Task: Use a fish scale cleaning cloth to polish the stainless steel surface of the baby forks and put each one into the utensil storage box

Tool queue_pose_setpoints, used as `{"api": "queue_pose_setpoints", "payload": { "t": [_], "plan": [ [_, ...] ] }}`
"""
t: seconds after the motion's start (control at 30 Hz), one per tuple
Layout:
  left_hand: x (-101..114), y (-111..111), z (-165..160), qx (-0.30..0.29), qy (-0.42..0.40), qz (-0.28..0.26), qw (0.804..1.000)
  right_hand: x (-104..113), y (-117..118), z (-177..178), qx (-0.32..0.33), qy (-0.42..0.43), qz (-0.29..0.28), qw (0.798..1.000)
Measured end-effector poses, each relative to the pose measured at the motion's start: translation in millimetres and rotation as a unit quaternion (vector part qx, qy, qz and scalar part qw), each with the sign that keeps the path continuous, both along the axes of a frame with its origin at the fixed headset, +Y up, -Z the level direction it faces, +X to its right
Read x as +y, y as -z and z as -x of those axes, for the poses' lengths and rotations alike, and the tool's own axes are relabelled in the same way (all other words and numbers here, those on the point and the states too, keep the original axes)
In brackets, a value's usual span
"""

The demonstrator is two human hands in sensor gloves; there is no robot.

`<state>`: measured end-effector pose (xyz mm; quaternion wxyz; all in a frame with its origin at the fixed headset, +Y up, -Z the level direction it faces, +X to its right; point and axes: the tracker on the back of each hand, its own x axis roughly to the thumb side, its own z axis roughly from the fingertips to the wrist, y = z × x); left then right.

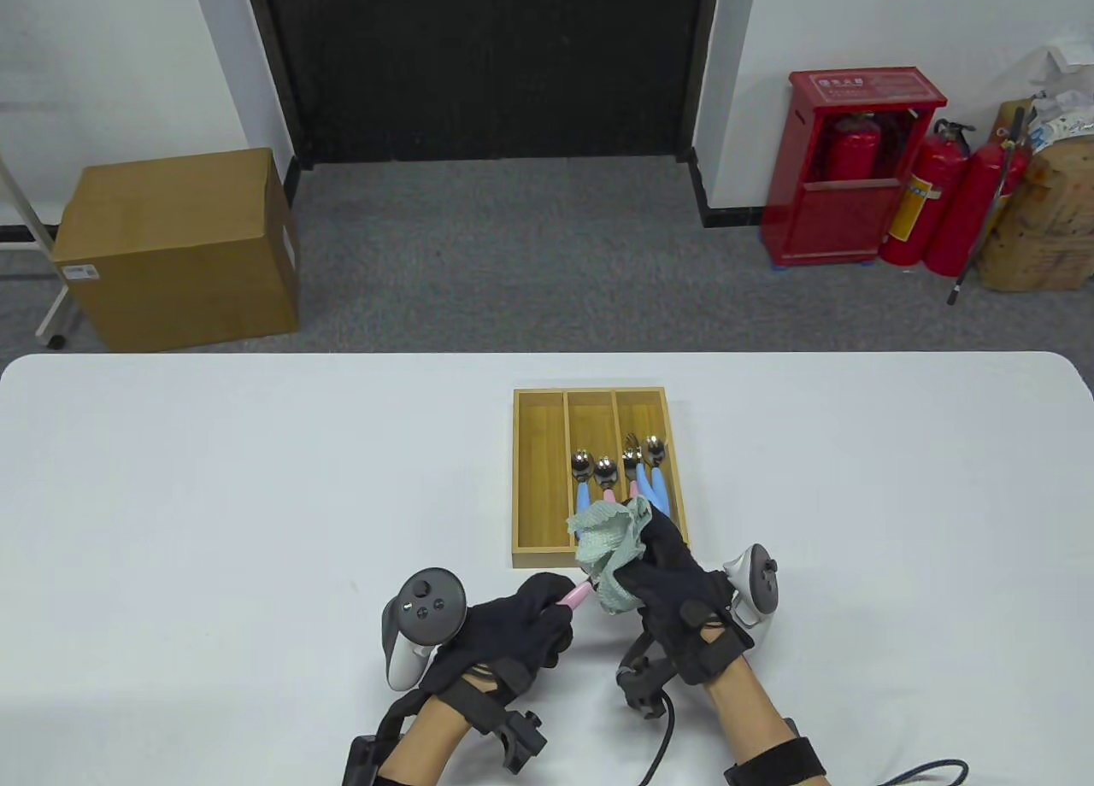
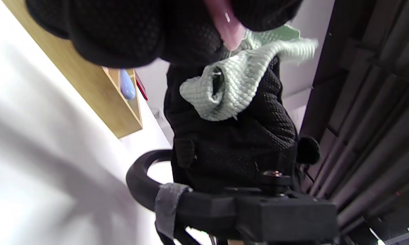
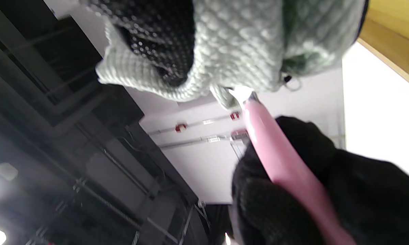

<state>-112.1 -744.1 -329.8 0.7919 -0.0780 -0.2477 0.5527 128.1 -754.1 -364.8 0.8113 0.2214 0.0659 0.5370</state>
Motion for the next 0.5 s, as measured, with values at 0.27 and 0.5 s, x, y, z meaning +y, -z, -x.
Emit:
{"api": "queue_pose_setpoints", "payload": {
  "t": [0.27, 0.5],
  "plan": [
    [7, 0, 3, -0.020, 0.097, -0.048, 0.994, 9, 2, -1, 0.039, -0.178, -0.046, 0.982],
    [7, 0, 6, -0.003, 0.153, -0.077, 0.985, 13, -2, 1, -0.063, -0.324, -0.134, 0.934]
  ]
}}
